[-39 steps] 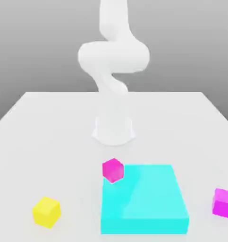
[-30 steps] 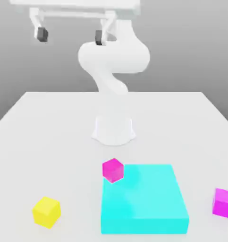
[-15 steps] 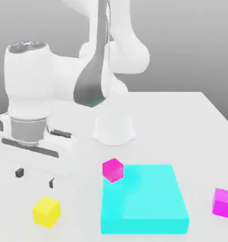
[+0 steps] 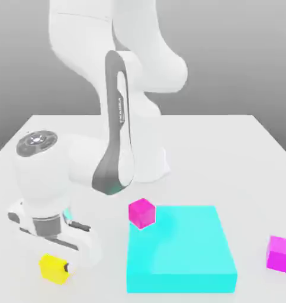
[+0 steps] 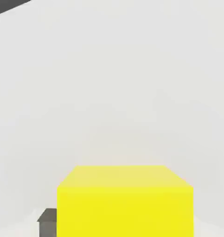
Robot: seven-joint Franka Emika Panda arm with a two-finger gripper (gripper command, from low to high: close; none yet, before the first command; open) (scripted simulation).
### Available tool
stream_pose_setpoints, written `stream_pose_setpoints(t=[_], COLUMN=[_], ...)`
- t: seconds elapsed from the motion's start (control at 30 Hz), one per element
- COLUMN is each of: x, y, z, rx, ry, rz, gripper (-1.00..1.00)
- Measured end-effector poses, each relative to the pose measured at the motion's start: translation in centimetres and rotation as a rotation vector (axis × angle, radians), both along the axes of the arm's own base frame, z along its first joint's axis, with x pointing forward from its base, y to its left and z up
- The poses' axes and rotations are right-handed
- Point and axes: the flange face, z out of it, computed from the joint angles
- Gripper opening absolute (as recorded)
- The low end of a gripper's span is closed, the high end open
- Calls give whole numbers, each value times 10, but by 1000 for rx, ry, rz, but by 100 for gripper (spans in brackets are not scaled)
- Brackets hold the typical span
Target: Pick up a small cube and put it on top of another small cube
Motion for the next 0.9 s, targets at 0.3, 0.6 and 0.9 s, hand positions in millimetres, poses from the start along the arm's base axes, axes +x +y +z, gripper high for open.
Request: stream_pose_setpoints(t=[0.3, 0.6, 0.9], x=[43, 19, -31], y=[139, 362, 481], z=[56, 80, 34], rx=[8, 7, 0], ry=[4, 4, -1], rz=[135, 336, 450], gripper=[-100, -100, 100])
